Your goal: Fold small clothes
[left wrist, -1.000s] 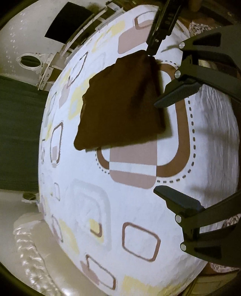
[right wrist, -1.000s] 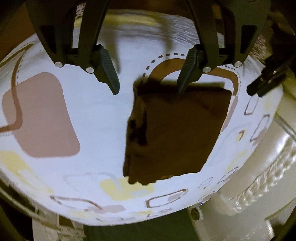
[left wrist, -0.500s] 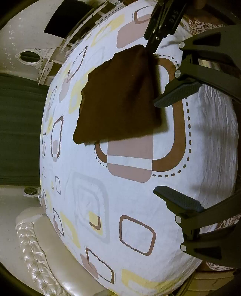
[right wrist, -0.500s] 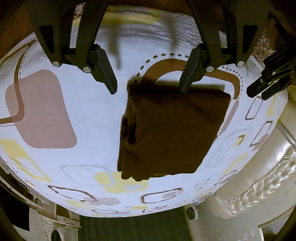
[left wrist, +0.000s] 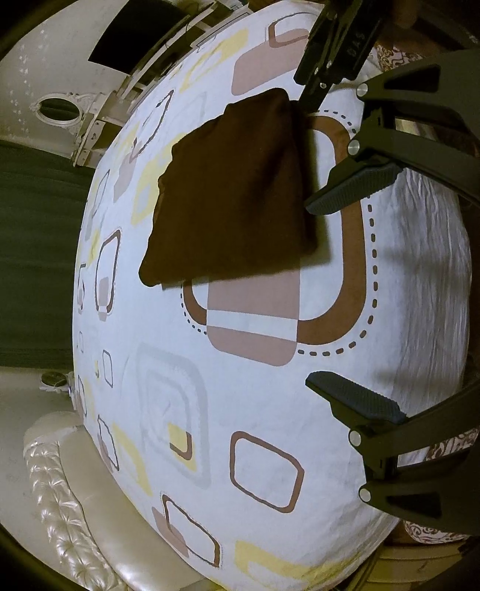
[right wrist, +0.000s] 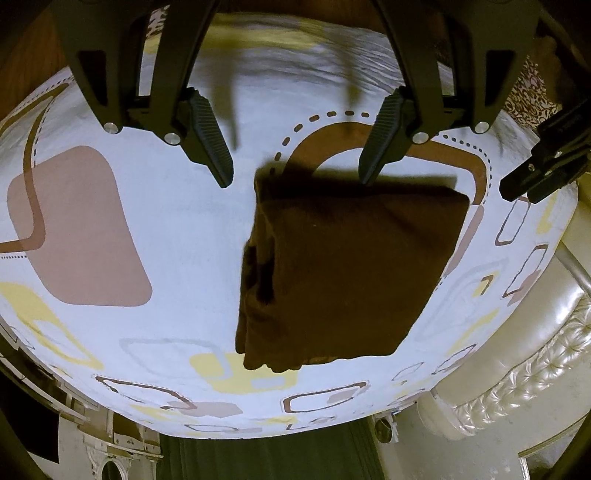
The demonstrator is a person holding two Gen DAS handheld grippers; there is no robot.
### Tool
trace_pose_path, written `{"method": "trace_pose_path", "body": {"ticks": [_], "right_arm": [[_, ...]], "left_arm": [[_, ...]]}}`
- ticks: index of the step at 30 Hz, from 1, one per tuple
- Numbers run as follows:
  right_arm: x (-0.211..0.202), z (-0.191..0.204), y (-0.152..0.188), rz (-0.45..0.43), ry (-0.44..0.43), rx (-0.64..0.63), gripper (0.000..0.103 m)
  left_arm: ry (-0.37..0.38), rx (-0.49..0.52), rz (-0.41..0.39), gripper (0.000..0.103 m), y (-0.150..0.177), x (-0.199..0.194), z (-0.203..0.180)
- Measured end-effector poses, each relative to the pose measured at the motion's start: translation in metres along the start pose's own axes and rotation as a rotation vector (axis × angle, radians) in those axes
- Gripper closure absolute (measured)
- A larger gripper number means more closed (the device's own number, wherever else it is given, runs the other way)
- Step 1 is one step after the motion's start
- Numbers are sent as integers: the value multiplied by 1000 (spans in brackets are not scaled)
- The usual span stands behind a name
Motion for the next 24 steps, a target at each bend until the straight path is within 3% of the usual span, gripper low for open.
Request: {"method": "trace_pose_path", "body": {"ticks": [24], "right_arm": [[3, 1, 3, 11, -1, 0, 33]], "left_arm": [[-5, 9, -2, 17, 0, -2, -6]]}}
Point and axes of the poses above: each gripper's, at about its wrist camera, not at the fingertips, and x roughly the way its jaws point, z to its left, y to its underside, the point moved 2 cm from there along x, roughly the way its jaws point, and after that the axes turned 7 degrees about y, right-handed, at the moved point
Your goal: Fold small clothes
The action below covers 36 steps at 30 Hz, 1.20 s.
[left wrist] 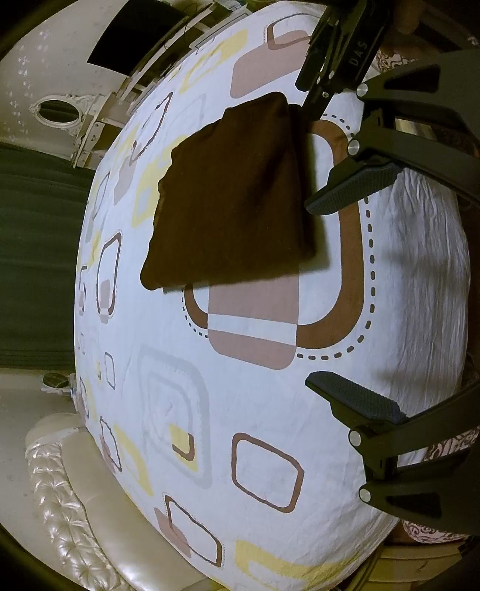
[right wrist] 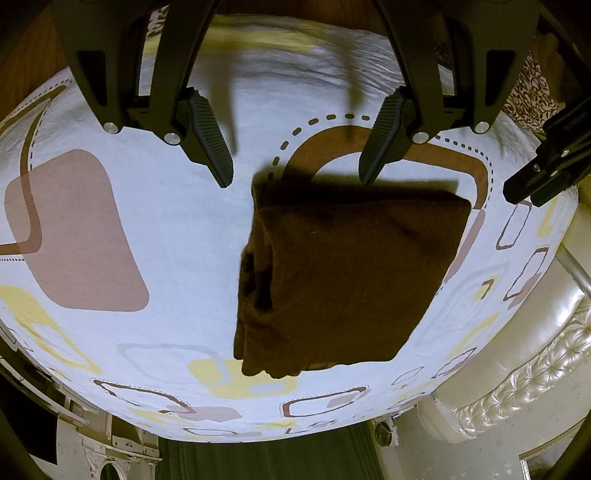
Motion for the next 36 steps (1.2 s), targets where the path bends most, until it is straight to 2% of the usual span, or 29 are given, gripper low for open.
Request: {"method": "trace_pose_path", "body": {"ticks": [27, 30, 33, 36], "right_arm": [[3, 2, 2, 12, -3, -5, 33], [3, 2, 2, 12, -3, -5, 33], [3, 3, 3, 9, -5, -8, 33], [5, 3, 4, 18, -9, -2, 33]], "left_arm": [[4, 2, -2, 17, -1, -4, -2], [28, -26, -11, 12, -2, -6, -1], [-65, -5, -33, 11, -5, -13, -6], [-8, 33, -73, 11, -14, -27, -12]]}}
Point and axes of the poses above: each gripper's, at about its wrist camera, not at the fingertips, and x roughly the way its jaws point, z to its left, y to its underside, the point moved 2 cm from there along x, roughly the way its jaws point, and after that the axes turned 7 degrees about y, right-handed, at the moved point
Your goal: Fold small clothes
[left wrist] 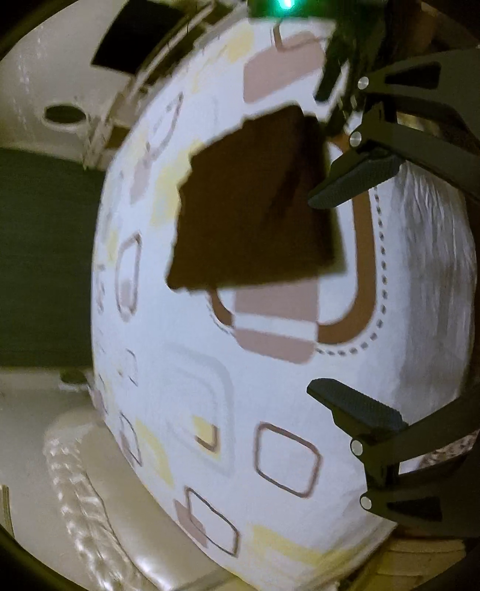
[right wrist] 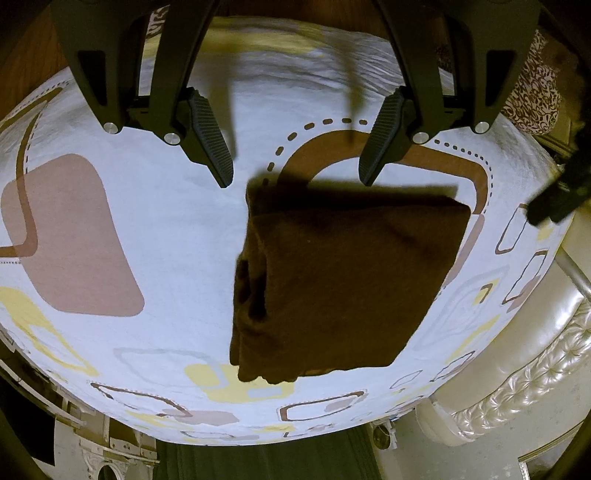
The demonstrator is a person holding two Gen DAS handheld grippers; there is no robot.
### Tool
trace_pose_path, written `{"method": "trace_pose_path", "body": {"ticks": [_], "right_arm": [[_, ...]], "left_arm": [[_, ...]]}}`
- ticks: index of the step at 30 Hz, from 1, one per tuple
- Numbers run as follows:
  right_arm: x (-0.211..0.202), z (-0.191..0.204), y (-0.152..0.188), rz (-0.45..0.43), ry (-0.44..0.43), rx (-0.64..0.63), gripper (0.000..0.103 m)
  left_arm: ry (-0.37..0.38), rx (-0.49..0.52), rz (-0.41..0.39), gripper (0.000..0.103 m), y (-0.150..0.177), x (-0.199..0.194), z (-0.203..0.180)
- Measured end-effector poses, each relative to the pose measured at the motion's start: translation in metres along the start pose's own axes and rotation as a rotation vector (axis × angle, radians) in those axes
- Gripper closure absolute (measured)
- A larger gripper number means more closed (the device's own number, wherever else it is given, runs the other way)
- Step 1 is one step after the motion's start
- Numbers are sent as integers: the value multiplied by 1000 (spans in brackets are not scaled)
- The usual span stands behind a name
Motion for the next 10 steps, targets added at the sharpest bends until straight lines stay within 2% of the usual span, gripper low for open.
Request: {"method": "trace_pose_path", "body": {"ticks": [2, 5, 6, 8, 10], "right_arm": [[1, -1, -2, 14, -16, 5, 33], [-4, -7, -18, 5, -56, 34, 33], [-6, -13, -29, -12, -65, 53, 32], [-9, -28, -55, -57, -61, 92, 24], [-5, -45, -86, -105, -26, 119, 21]], "left_arm": [[35, 2, -27, 11, -12, -6, 5], [9, -54, -30, 11, -43, 2, 42], [-14, -78, -27, 11, -53, 9, 59], [-107, -124, -31, 11, -76, 27, 98], [-228, -164, -46, 11, -105, 54, 146]]}}
Point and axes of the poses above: each gripper's, at about its wrist camera, not at the fingertips, and x roughly the way its jaws point, z to its left, y to its underside, the point moved 2 cm from there along x, roughly the way its jaws point, and after that the axes turned 7 degrees about y, right-handed, at the moved point
